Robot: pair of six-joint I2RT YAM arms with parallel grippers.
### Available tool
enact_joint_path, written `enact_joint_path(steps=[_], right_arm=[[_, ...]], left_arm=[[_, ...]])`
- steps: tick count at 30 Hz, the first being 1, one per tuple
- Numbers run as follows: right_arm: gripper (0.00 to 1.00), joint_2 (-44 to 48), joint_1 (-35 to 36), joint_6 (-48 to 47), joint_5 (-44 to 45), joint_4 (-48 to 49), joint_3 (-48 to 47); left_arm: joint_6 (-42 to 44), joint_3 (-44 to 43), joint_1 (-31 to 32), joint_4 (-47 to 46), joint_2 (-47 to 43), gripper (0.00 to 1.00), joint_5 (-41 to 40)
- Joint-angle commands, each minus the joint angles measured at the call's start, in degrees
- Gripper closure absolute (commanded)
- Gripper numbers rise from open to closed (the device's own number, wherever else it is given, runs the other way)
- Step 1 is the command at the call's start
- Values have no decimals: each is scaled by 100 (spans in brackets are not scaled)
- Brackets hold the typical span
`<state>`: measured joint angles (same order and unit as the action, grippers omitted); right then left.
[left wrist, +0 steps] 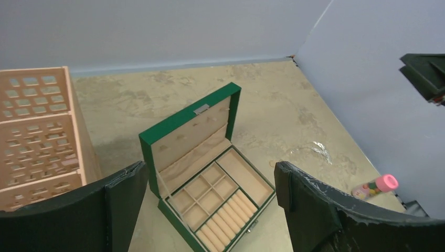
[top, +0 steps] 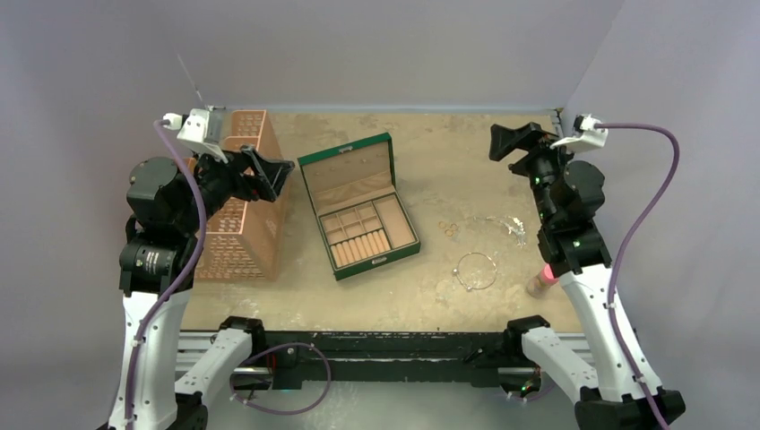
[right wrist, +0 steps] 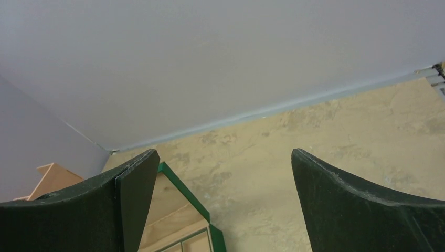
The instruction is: Organize the mixed jewelry
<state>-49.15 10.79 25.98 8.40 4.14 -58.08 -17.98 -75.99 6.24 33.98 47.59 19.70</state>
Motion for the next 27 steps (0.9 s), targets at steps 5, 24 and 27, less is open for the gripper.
enact_joint_path(steps=[5,24,27], right_arm=[[1,40,-45,370,-428,66,293],[35,-1554,719,1271,848,-2256,843],[41,-1985,883,1485,934,-2089,1010]], left_arm=[[-414,-9,-71,7,191,7,1306],[-520,866,101,-1713,392,5,3920],[-524,1008,882,-1928,582,6,3193]])
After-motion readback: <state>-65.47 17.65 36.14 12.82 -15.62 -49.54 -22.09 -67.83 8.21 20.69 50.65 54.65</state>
